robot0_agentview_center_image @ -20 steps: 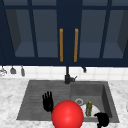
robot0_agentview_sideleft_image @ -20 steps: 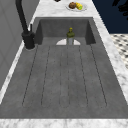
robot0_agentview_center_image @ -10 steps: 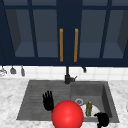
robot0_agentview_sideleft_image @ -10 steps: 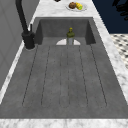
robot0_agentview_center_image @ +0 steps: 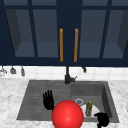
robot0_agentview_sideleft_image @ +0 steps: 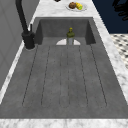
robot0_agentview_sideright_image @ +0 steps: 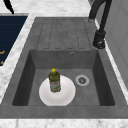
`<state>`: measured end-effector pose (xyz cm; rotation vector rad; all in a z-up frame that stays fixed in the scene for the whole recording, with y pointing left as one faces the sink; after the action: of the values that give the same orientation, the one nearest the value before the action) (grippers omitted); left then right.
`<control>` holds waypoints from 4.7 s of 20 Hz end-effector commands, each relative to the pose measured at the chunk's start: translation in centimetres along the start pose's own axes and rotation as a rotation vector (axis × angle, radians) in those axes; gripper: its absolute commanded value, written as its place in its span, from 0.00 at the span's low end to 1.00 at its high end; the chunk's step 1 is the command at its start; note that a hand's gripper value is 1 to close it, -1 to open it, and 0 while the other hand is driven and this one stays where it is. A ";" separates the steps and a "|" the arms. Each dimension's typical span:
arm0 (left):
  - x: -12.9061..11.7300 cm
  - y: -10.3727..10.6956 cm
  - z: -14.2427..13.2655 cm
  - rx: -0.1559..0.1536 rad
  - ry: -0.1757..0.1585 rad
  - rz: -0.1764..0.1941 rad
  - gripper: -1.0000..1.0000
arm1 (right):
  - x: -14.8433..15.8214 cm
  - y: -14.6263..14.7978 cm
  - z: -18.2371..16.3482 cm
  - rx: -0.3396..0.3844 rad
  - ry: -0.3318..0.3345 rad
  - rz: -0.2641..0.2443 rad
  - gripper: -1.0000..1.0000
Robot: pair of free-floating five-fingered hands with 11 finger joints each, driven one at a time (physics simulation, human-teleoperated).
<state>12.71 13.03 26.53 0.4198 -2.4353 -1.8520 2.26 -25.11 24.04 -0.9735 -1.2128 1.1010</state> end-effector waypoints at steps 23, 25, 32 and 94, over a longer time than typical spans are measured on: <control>-3.0 1.3 1.0 0.166 0.056 0.007 0.00 | 0.0 0.0 0.0 0.000 0.000 0.000 0.50; -3.1 1.3 1.0 0.169 0.057 0.008 0.00 | 0.0 0.0 0.0 0.000 0.000 0.000 0.50; -3.4 1.2 0.9 0.183 0.060 0.009 0.00 | 0.0 0.0 0.0 0.000 0.000 0.000 0.50; -0.8 15.9 -0.7 0.247 0.120 -0.032 0.00 | 0.0 0.0 0.0 0.000 0.000 0.000 0.50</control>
<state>12.09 16.78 40.52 0.4708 -2.5561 -1.6253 2.26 -25.11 24.04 -0.9735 -1.2128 1.1010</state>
